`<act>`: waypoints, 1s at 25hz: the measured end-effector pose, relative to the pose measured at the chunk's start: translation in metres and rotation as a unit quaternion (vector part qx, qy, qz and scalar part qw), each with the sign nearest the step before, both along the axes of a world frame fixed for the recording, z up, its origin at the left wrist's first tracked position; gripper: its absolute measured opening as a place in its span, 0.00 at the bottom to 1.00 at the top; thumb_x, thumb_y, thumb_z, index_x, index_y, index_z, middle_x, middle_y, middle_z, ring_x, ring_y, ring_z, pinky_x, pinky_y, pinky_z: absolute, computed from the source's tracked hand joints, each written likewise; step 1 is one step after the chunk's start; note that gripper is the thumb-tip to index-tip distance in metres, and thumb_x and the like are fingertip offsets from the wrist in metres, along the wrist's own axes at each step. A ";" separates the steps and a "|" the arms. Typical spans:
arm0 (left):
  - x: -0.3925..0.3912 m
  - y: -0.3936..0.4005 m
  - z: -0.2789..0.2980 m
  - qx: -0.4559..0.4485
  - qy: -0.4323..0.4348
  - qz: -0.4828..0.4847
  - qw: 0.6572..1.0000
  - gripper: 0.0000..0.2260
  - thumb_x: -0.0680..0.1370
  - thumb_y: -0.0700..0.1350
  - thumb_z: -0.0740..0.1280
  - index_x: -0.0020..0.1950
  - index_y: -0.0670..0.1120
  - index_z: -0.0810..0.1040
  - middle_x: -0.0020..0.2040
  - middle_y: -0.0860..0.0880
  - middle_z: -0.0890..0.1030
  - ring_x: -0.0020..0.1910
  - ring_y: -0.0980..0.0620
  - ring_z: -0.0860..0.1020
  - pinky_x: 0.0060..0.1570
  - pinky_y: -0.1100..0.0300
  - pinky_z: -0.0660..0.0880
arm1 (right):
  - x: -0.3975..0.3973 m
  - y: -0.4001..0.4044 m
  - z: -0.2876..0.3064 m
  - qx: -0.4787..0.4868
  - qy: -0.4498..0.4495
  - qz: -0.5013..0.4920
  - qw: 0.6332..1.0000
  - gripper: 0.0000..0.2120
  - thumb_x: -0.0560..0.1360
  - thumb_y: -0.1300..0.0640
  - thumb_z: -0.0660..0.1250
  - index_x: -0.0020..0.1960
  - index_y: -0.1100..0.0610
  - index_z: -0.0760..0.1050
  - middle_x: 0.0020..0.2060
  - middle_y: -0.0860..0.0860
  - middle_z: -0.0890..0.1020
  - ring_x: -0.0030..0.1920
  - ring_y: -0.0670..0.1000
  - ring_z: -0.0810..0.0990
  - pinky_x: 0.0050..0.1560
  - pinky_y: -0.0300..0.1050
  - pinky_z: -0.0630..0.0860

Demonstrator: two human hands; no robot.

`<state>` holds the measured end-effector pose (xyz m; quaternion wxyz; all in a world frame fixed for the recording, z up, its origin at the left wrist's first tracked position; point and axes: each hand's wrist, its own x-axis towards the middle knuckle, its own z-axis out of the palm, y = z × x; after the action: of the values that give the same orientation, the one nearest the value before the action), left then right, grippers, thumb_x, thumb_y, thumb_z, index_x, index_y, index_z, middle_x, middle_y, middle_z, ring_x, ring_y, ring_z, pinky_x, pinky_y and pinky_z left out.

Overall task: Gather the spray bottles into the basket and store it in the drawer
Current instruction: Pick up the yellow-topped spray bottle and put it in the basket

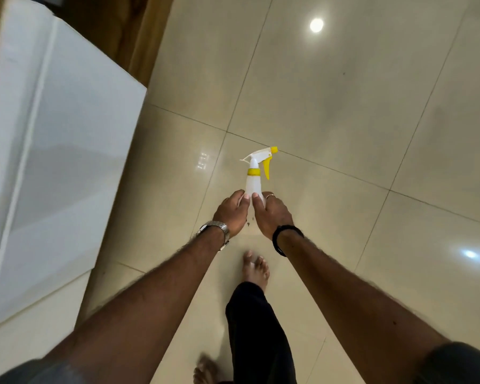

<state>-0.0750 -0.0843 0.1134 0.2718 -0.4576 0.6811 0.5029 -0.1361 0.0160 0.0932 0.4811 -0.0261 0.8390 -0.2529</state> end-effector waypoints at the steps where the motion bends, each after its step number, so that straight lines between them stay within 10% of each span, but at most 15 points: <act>1: -0.005 -0.001 0.014 0.000 0.010 0.007 1.000 0.12 0.84 0.54 0.54 0.58 0.51 0.74 0.52 0.43 0.81 0.51 0.38 0.82 0.55 0.46 0.78 | -0.006 -0.003 0.010 -0.005 0.017 0.006 1.000 0.23 0.83 0.41 0.54 0.66 0.56 0.75 0.54 0.57 0.83 0.54 0.59 0.81 0.53 0.51 0.76; 8: 0.043 -0.049 0.144 -0.042 0.050 0.090 0.994 0.21 0.83 0.54 0.58 0.75 0.50 0.70 0.73 0.46 0.75 0.69 0.45 0.75 0.67 0.55 0.71 | 0.033 -0.042 0.147 -0.085 0.059 0.067 0.992 0.26 0.83 0.39 0.53 0.74 0.54 0.69 0.64 0.56 0.78 0.62 0.55 0.78 0.60 0.49 0.74; 12: 0.102 -0.078 0.189 -0.074 0.112 0.179 0.975 0.19 0.82 0.53 0.60 0.74 0.52 0.71 0.69 0.47 0.76 0.61 0.40 0.80 0.61 0.46 0.77 | 0.086 -0.074 0.194 -0.136 0.087 0.111 0.980 0.30 0.83 0.38 0.55 0.78 0.54 0.63 0.74 0.53 0.71 0.70 0.53 0.74 0.65 0.43 0.70; 25: 0.414 -0.141 0.303 -0.268 0.294 0.436 0.807 0.17 0.82 0.43 0.61 0.71 0.44 0.73 0.70 0.48 0.75 0.71 0.54 0.71 0.73 0.57 0.67 | 0.367 -0.197 0.306 -0.334 0.152 0.287 0.885 0.26 0.83 0.43 0.59 0.77 0.53 0.64 0.72 0.51 0.70 0.70 0.50 0.73 0.64 0.58 0.78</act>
<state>0.3389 -0.2252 0.4164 -0.3226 -0.5911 0.5655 0.4763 0.2305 -0.1807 0.3989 0.3620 -0.4631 0.7237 -0.3617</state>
